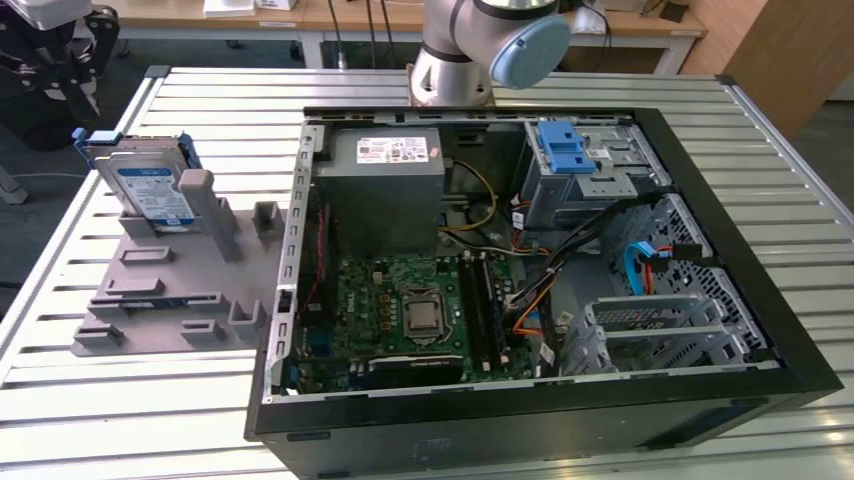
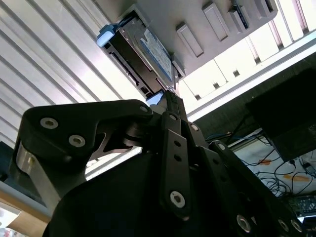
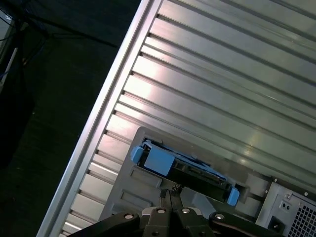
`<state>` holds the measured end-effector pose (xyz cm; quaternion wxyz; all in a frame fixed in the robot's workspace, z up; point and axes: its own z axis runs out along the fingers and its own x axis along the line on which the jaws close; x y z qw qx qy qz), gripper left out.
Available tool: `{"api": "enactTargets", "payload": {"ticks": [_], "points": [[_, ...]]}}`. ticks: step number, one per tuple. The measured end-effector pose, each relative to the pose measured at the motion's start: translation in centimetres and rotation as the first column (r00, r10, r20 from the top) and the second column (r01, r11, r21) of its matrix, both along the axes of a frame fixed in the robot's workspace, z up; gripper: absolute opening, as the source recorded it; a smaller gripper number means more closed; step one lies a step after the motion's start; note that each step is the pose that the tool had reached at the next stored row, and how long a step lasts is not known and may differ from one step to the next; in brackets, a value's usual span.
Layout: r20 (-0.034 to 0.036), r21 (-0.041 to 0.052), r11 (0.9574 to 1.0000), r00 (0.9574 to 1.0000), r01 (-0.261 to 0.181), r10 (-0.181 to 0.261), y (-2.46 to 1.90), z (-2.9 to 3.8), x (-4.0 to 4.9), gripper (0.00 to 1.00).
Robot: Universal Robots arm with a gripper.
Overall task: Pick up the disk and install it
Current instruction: 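Pick up the disk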
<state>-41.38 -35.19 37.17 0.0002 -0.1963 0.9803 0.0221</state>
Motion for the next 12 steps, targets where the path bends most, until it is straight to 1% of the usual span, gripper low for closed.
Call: {"api": "enactTargets", "payload": {"ticks": [7, 12], "points": [[0.0, 0.0, 0.9994, 0.9994, -0.035, 0.035, 0.0, 0.0, 0.0, 0.11], [0.0, 0.0, 0.9976, 0.9976, -0.07, 0.07, 0.0, 0.0, 0.0, 0.11]]}}
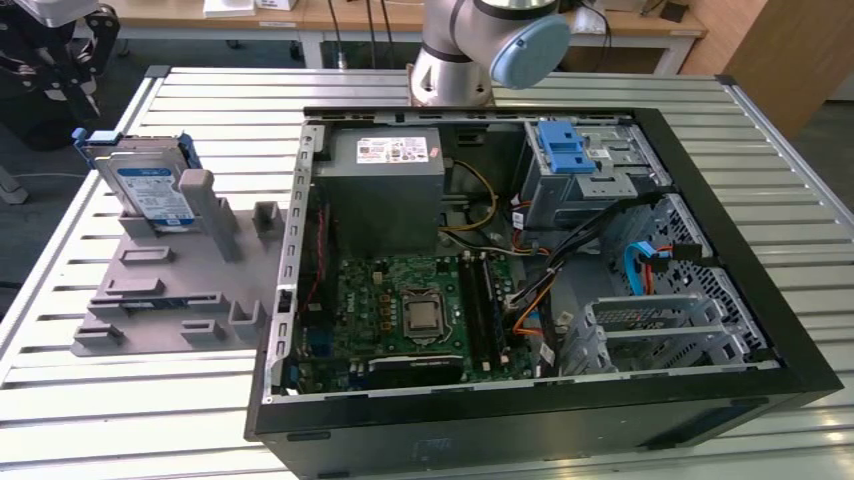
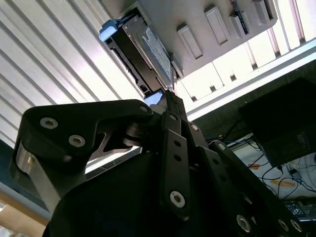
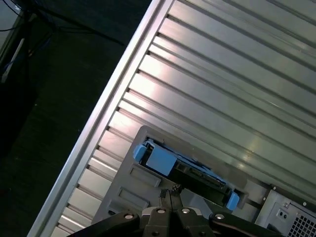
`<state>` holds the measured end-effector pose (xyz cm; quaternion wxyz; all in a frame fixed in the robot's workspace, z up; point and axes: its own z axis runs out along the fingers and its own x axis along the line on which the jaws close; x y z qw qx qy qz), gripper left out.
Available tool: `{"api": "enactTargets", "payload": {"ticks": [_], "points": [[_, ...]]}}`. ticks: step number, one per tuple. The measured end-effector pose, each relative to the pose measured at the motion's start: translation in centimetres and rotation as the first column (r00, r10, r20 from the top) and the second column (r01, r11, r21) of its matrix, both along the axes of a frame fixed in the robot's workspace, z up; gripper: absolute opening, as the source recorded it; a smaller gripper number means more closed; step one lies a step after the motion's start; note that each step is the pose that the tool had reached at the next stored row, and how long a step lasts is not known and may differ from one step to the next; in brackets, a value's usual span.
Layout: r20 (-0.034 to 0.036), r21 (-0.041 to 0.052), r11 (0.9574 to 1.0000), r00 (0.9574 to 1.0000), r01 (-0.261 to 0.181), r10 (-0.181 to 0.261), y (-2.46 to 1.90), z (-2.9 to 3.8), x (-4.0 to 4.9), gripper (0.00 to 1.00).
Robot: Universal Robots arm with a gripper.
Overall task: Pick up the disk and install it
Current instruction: 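Pick up the disk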
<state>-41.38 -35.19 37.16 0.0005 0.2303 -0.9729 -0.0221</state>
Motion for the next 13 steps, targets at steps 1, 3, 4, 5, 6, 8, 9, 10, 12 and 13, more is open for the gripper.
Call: {"api": "enactTargets", "payload": {"ticks": [1, 3, 4, 5, 6, 8, 9, 10, 12, 13], "points": [[0.0, 0.0, 1.0, 1.0, -0.007, 0.007, 0.0, 0.0, 0.0, 0.11], [-0.0001, 0.0, 0.9998, 0.9998, -0.019, 0.019, 0.0, 0.0, 0.0, 0.11], [-0.0001, 0.0, 0.9997, 0.9997, -0.025, 0.025, 0.0, 0.0, 0.0, 0.11], [-0.0001, 0.0, 0.9996, 0.9996, -0.03, 0.03, 0.0, 0.0, 0.0, 0.11], [0.0, 0.0, 0.9994, 0.9994, -0.035, 0.035, 0.0, 0.0, 0.0, 0.11], [-0.0001, 0.0, 0.999, 0.999, -0.044, 0.044, 0.0, 0.0, 0.0, 0.11], [0.0, 0.0, 0.9988, 0.9988, -0.048, 0.048, 0.0, 0.0, 0.0, 0.11], [0.0, 0.0, 0.9986, 0.9986, -0.053, 0.053, 0.0, 0.0, 0.0, 0.11], [0.0, 0.0, 0.9981, 0.9981, -0.062, 0.062, 0.0, 0.0, 0.0, 0.11], [0.0, 0.0, 0.9978, 0.9978, -0.066, 0.066, 0.0, 0.0, 0.0, 0.11]]}}
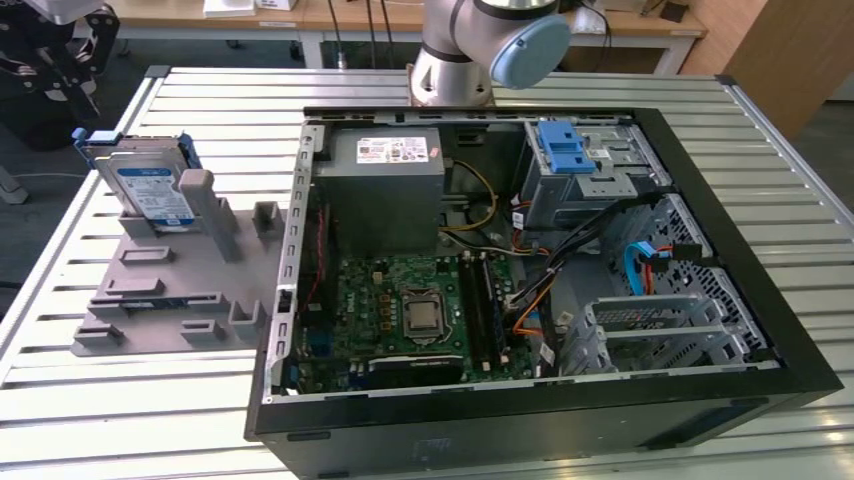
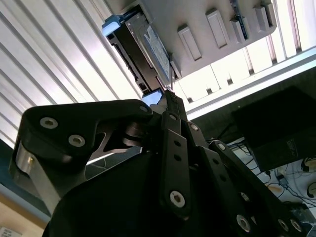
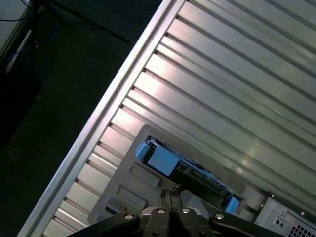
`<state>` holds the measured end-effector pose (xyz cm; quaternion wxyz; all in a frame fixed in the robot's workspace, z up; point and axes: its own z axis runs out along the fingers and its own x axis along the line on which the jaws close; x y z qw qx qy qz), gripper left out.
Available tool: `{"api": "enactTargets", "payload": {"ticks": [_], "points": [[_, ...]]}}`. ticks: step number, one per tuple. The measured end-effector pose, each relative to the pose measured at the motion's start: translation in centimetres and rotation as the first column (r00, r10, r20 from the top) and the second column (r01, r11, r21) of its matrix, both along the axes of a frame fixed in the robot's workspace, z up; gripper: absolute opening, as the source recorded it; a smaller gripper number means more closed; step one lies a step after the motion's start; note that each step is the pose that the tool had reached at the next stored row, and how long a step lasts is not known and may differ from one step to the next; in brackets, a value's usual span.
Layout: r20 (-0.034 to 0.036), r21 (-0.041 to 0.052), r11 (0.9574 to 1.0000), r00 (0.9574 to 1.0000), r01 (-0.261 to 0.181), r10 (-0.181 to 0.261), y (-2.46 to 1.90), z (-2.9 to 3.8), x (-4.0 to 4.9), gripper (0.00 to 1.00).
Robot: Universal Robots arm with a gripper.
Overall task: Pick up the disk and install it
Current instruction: 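Pick up the disk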
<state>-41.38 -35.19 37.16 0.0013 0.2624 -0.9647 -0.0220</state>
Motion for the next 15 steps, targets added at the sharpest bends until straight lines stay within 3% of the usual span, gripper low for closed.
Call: {"api": "enactTargets", "payload": {"ticks": [10, 15], "points": [[0.0008, 0.0002, 0.9978, 0.9978, -0.066, 0.066, 0.0, 0.0, 0.0, 0.11], [0.0013, 0.0005, 0.9912, 0.9912, -0.132, 0.132, 0.0, -0.02, 0.0, 0.11]]}}
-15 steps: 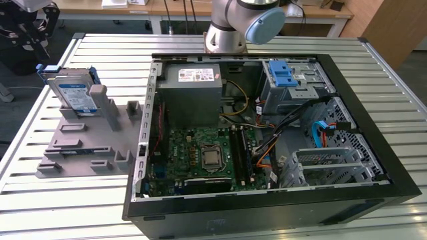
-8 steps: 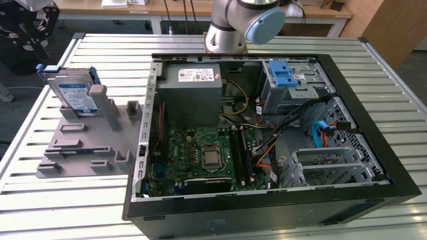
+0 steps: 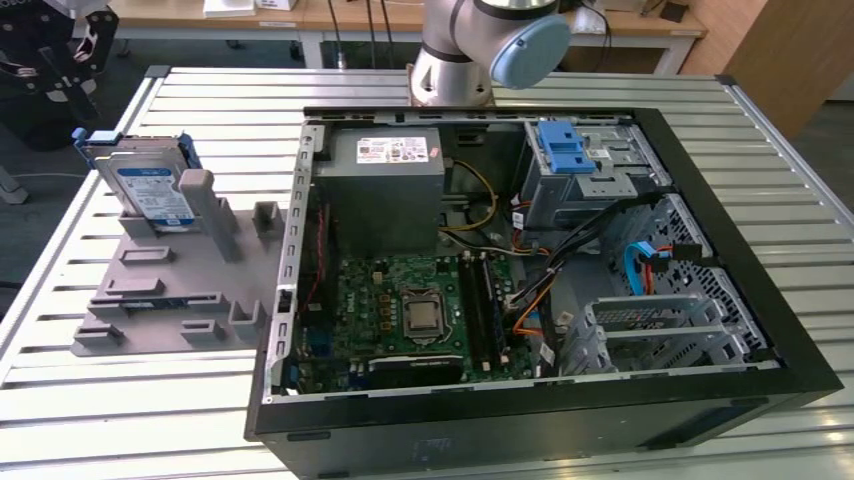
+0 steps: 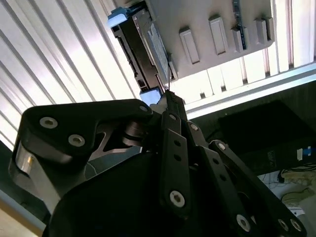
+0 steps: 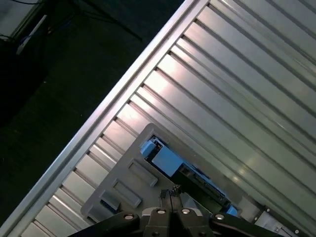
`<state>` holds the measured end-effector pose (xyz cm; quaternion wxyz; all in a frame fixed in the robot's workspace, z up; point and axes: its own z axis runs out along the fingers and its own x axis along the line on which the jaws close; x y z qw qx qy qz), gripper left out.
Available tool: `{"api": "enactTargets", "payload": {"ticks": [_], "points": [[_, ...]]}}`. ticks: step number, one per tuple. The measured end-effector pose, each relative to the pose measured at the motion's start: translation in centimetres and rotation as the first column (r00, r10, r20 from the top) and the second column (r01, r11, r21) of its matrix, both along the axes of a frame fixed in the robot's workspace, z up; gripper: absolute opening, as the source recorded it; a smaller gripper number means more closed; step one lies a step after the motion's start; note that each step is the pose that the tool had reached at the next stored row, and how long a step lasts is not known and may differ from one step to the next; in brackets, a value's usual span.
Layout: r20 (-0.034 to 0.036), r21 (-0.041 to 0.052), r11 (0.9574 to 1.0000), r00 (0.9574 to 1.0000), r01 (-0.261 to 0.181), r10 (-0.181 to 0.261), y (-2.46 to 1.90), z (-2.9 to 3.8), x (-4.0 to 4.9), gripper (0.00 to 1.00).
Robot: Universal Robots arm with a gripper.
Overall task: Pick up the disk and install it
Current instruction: 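Pick up the disk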
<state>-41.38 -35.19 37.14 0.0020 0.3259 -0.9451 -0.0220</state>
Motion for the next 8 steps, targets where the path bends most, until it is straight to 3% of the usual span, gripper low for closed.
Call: {"api": "enactTargets", "payload": {"ticks": [8], "points": [[0.0001, 0.0001, 0.9958, 0.9958, -0.092, 0.092, 0.0, -0.01, 0.0, 0.11]]}}
